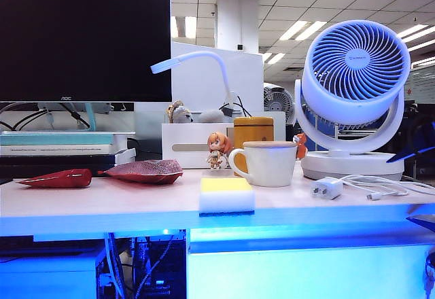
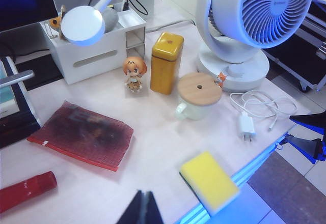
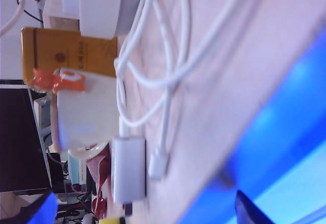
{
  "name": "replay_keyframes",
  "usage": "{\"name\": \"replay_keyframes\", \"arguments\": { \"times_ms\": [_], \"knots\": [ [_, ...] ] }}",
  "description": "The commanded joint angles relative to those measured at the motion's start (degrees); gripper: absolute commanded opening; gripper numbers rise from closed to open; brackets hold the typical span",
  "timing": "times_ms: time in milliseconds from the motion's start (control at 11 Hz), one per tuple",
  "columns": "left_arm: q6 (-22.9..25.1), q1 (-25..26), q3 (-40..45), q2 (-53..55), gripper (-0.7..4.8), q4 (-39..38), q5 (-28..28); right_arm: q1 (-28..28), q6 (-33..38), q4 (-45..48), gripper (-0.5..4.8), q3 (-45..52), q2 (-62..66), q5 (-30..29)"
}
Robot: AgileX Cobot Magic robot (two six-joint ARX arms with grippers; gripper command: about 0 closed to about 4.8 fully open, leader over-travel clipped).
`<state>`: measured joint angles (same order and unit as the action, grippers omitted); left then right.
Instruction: Open the drawer, place the cleaning sponge inside, then close the drawer.
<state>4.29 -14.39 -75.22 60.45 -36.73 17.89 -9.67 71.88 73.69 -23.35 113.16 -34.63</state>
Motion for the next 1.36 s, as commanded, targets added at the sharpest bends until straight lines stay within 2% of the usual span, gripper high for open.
{"name": "replay_keyframes", "arguments": {
  "times_ms": [91, 272, 545, 1362],
  "knots": [
    [0.2, 0.0, -0.4, -0.1, -0.06, 0.9, 0.3, 0.0, -1.9, -3.8, 4.79, -3.0, -0.1, 0.0],
    [0.2, 0.0, -0.4, -0.1, -0.06, 0.9, 0.3, 0.0, -2.1, -4.2, 4.79, -3.3, 1.6, 0.2],
    [0.2, 0.0, -0.4, -0.1, -0.06, 0.9, 0.2, 0.0, -1.3, 5.5, 4.79, -5.9, 9.0, -0.6],
    [0.2, 0.0, -0.4, -0.1, -0.06, 0.8, 0.2, -0.1, -3.3, 7.3, 4.79, -8.1, 8.9, -8.0]
  ]
}}
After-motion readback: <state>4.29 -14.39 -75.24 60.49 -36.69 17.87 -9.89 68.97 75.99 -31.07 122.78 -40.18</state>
